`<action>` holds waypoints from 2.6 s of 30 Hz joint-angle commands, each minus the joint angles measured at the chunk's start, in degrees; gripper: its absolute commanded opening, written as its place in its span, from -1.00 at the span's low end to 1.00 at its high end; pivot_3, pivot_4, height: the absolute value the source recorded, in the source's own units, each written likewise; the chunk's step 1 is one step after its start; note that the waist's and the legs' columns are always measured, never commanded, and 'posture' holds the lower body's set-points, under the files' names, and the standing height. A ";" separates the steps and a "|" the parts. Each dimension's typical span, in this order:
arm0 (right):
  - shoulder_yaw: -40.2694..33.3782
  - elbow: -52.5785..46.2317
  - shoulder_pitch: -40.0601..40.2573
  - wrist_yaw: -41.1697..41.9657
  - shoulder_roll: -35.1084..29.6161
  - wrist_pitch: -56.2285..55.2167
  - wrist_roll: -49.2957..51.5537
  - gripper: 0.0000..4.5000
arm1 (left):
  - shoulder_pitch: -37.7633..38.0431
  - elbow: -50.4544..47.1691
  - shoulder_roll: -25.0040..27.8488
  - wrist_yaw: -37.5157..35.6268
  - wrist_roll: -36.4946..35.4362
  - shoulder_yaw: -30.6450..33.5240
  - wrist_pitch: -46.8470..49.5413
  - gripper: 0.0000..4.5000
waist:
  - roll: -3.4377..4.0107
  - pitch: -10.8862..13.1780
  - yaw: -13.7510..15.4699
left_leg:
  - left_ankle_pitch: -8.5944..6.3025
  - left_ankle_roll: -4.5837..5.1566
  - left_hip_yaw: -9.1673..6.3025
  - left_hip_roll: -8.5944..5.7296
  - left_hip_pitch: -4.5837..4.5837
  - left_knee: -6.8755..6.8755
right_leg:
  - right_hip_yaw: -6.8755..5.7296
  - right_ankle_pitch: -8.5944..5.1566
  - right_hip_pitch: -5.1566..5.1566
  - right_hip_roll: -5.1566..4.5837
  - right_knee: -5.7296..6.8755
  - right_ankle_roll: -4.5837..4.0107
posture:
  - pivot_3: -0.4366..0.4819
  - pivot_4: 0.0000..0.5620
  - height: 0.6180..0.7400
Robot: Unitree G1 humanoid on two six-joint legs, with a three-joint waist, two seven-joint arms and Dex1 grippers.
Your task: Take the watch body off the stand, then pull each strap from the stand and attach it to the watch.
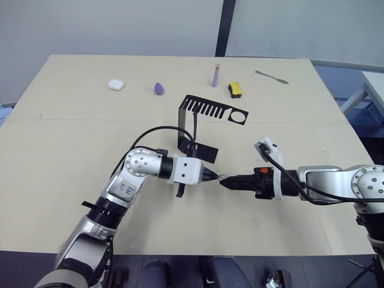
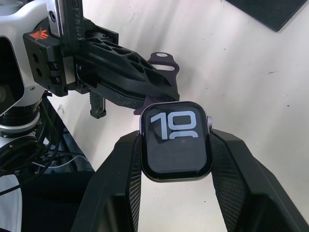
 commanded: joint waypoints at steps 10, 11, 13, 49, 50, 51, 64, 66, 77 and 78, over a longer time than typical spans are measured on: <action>0.16 -3.83 -0.63 2.49 0.02 -0.55 3.26 -0.32 | -1.97 -1.09 -1.66 0.56 -0.46 -0.86 -0.56 -1.00 | 0.00 0.00 0.00 | 0.00 0.00 0.00 0.00 0.00 0.00 | 0.00 0.00 0.00 0.00 0.00 0.00 | -0.05 -0.47 1.00; 0.16 -3.84 -0.65 2.54 0.02 -0.54 3.26 -0.32 | -1.98 -1.08 -1.68 0.56 -0.45 -0.87 -0.53 -1.00 | 0.00 0.00 0.00 | 0.00 0.00 0.00 0.00 0.00 0.00 | 0.00 0.00 0.00 0.00 0.00 0.00 | -0.05 -0.47 1.00; 0.19 -3.84 -0.71 2.58 0.05 -0.54 3.27 -0.32 | -2.01 -1.03 -1.71 0.55 -0.45 -0.87 -0.49 -1.00 | 0.00 0.00 0.00 | 0.00 0.00 0.00 0.00 0.00 0.00 | 0.00 0.00 0.00 0.00 0.00 0.00 | -0.05 -0.47 1.00; 0.27 -3.74 -1.34 2.86 0.15 -0.53 3.27 -0.32 | -2.69 -0.57 -2.45 0.66 -0.40 -1.07 -0.01 -1.00 | 0.00 0.00 0.00 | 0.00 0.00 0.00 0.00 0.00 0.00 | 0.00 0.00 0.00 0.00 0.00 0.00 | -0.05 -0.47 1.00; 0.28 -3.72 -1.38 2.86 0.17 -0.52 3.27 -0.32 | -2.71 -0.58 -2.48 0.67 -0.39 -1.07 0.03 -1.00 | 0.00 0.00 0.00 | 0.00 0.00 0.00 0.00 0.00 0.00 | 0.00 0.00 0.00 0.00 0.00 0.00 | -0.05 -0.47 1.00; 0.29 -3.75 -1.40 2.85 0.17 -0.53 3.27 -0.32 | -2.71 -0.65 -2.48 0.66 -0.41 -1.06 0.07 -1.00 | 0.00 0.00 0.00 | 0.00 0.00 0.00 0.00 0.00 0.00 | 0.00 0.00 0.00 0.00 0.00 0.00 | -0.05 -0.47 1.00; 0.34 -3.92 -1.40 2.70 0.01 -0.53 3.27 -0.32 | -2.86 -0.81 -2.59 0.70 -0.49 -1.08 0.48 -1.00 | 0.00 0.00 0.00 | 0.00 0.00 0.00 0.00 0.00 0.00 | 0.00 0.00 0.00 0.00 0.00 0.00 | -0.05 -0.47 1.00; 0.37 -3.96 -1.44 2.72 0.01 -0.51 3.27 -0.32 | -2.89 -0.77 -2.62 0.70 -0.53 -1.07 0.52 -1.00 | 0.00 0.00 0.00 | 0.00 0.00 0.00 0.00 0.00 0.00 | 0.00 0.00 0.00 0.00 0.00 0.00 | -0.05 -0.47 1.00; 0.30 -4.08 -1.17 2.49 -0.25 -0.51 3.19 -0.32 | -2.93 -0.81 -2.74 0.69 -0.58 -1.17 0.52 -1.00 | 0.00 0.00 0.01 | 0.00 0.00 0.00 0.00 0.00 0.00 | 0.00 0.00 0.00 0.00 0.00 0.00 | -0.05 -0.47 1.00; 0.23 -4.08 -1.05 2.46 -0.36 -0.48 2.99 -0.32 | -2.87 -0.90 -2.71 0.68 -0.58 -1.16 0.51 -1.00 | 0.00 0.00 0.01 | 0.00 0.00 0.00 0.00 0.00 0.00 | 0.00 0.00 0.00 0.00 0.00 0.00 | -0.05 -0.47 1.00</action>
